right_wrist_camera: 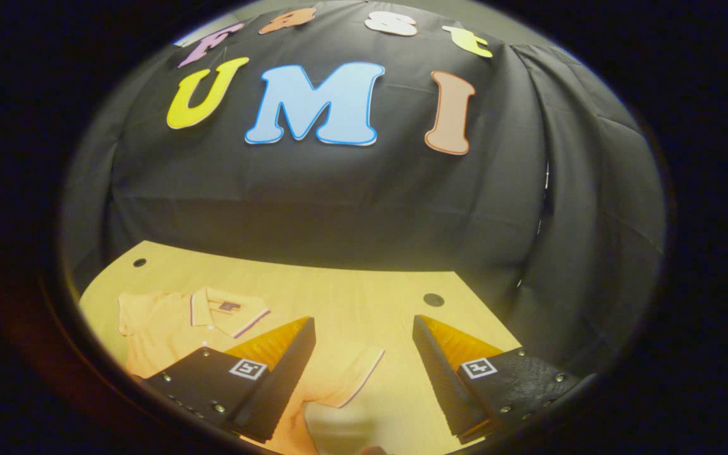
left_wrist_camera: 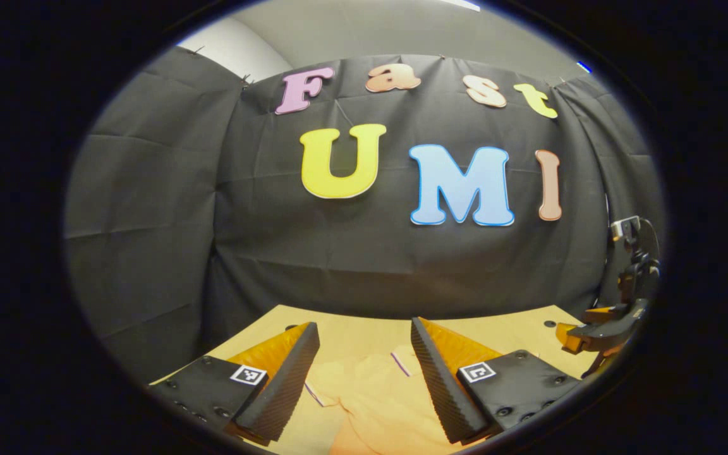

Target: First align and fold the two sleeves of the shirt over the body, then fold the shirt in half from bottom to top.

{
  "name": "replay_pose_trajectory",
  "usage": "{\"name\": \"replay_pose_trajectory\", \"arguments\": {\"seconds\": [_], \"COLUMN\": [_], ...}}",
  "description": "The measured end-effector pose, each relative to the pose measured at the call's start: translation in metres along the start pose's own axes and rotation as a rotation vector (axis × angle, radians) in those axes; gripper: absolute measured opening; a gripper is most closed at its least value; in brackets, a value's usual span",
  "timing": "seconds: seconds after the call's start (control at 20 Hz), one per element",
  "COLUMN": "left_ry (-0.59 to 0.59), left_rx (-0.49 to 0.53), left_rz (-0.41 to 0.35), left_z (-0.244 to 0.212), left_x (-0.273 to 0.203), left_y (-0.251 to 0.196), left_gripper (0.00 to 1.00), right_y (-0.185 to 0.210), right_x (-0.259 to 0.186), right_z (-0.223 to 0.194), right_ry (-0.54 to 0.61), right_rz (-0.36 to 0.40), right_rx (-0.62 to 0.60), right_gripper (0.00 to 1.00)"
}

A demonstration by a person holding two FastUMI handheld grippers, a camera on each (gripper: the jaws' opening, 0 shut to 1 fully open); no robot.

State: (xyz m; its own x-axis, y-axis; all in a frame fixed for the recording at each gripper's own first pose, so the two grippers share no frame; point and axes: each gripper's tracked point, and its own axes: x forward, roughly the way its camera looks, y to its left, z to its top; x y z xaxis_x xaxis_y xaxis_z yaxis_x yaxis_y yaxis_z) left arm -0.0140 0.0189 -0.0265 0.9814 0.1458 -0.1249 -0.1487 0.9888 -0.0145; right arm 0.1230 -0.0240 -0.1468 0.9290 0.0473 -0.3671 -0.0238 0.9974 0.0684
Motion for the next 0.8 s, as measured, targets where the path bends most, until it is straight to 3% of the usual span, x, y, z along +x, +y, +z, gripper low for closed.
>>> {"name": "replay_pose_trajectory", "arguments": {"seconds": [0.5,0.8], "left_ry": [0.016,-0.003], "left_rx": [0.011,0.024], "left_rz": [0.042,0.04], "left_z": [-0.004,-0.001], "left_x": [-0.002,0.001], "left_y": [0.006,0.006], "left_gripper": [0.95,0.94], "right_y": [0.006,0.004], "right_x": [0.089,0.106], "right_z": [-0.068,-0.095], "right_ry": [0.204,0.278], "right_rz": [0.021,0.016], "right_rx": [0.008,0.04], "right_gripper": [0.96,0.96]}}
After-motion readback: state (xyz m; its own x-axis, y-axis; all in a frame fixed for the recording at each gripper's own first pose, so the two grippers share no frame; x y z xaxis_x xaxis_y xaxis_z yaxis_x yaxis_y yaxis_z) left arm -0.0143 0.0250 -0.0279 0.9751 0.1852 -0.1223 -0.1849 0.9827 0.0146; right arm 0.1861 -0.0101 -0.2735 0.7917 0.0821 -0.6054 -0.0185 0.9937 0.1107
